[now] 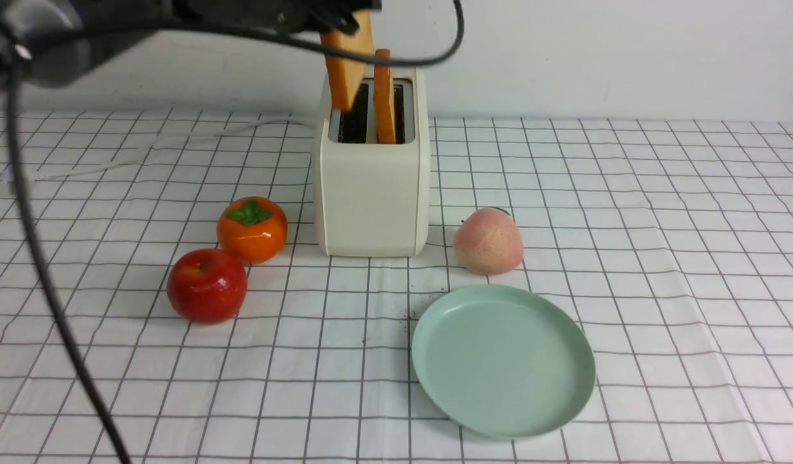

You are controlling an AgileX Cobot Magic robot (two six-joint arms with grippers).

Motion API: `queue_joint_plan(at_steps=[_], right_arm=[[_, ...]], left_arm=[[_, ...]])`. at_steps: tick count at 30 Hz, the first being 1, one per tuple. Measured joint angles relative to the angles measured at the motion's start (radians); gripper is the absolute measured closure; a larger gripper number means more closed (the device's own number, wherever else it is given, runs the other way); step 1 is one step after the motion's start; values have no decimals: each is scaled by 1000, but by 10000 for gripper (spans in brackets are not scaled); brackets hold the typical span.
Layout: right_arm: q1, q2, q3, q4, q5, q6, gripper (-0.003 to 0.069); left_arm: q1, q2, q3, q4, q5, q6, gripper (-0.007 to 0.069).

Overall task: Take toasted bread from bread machine on white checkered table place on plate.
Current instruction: 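Place the slice of bread on the plate with the left gripper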

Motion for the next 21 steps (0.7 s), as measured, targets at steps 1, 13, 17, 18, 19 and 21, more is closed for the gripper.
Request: queue_joint_plan(at_steps=[1,13,17,18,19,21], right_arm=[[0,0,0,0,0,0,419],[0,0,0,0,0,0,419],[0,0,0,0,0,0,419],[0,0,0,0,0,0,419],[0,0,0,0,0,0,419],[0,0,0,0,0,0,419]], left_arm=[[0,-9,0,-2,9,0,529],[-23,-328,201,-560,660,255,529],[-122,-292,417,-765,546,428,529],[-170,-251,477,-811,481,481,529],[-190,-227,495,-820,452,501,529],[-216,-184,513,-829,401,526,529]])
